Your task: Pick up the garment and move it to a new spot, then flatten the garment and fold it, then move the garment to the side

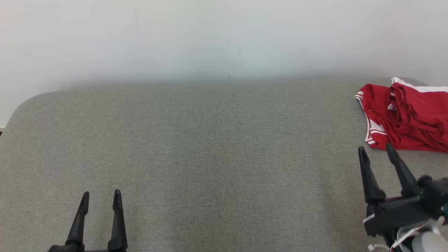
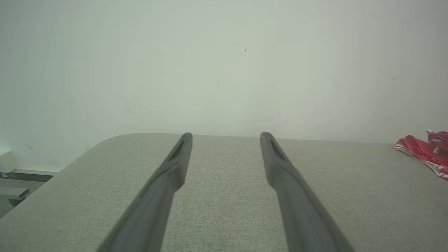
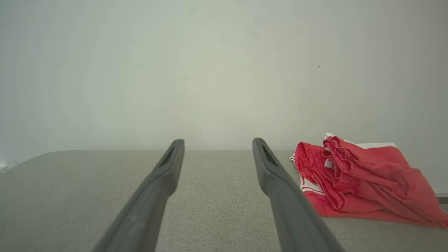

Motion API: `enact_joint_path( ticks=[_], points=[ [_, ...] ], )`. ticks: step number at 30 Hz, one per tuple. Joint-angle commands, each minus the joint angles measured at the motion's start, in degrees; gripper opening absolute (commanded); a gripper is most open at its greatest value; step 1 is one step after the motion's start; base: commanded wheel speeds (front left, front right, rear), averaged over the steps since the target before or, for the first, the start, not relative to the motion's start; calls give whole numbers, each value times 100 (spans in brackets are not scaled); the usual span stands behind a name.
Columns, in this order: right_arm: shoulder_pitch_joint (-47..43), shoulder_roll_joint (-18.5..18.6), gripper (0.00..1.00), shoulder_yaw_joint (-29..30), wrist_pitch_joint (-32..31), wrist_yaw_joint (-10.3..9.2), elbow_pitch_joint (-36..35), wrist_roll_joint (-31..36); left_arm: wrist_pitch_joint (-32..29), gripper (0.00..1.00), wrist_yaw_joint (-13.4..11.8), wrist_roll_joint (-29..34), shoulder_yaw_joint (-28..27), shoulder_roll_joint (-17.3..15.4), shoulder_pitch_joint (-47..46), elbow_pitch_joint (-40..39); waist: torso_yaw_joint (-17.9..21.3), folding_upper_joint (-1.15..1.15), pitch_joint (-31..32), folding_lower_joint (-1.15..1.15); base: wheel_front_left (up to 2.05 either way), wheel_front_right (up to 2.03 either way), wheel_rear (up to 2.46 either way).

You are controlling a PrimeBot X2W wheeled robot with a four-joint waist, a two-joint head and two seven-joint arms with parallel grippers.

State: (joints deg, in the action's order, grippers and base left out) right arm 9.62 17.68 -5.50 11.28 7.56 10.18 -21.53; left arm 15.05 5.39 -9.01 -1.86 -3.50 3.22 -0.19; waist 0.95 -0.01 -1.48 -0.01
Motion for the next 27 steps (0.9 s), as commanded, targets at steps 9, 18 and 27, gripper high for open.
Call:
enact_joint_path(
  ticks=[9, 18, 27],
  points=[
    [-1024, -590, 100, 315, -215, -14, -624, 268, 15, 100, 34, 0, -82, 18, 105, 217, -22, 1, 194, 1, 0, 0, 0],
    [-1516, -1032, 100, 416, -234, -14, -858, 437, 15, 100, 42, 49, -109, -1, 178, 321, -12, 1, 305, 1, 0, 0, 0],
    [-1596, -1082, 100, 450, -248, -14, -846, 540, 15, 100, 57, -1, -56, -4, 182, 528, 14, 1, 343, 1, 0, 0, 0]
  ],
)
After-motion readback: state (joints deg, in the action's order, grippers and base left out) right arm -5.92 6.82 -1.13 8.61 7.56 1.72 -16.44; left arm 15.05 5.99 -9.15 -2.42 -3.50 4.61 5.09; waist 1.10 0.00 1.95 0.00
